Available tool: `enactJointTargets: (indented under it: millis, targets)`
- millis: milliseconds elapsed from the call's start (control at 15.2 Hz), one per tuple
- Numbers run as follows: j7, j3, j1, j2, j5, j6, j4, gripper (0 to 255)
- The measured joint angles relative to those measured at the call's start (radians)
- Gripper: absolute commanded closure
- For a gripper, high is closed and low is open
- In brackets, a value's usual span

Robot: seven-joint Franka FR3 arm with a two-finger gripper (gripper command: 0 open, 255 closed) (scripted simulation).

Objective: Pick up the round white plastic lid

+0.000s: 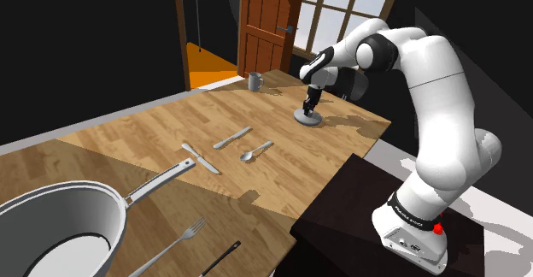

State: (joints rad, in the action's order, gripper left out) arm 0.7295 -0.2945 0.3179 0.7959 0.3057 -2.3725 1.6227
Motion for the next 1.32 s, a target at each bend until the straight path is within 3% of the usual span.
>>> enactJointTargets:
  millis: [462, 1320]
  targets:
    - [-0.001, -0.003, -0.001, -0.009, -0.003, 0.01, 0.0, 255]
    - [-0.022, -0.036, -0.025, -0.129, -0.04, 0.112, 0.017, 255]
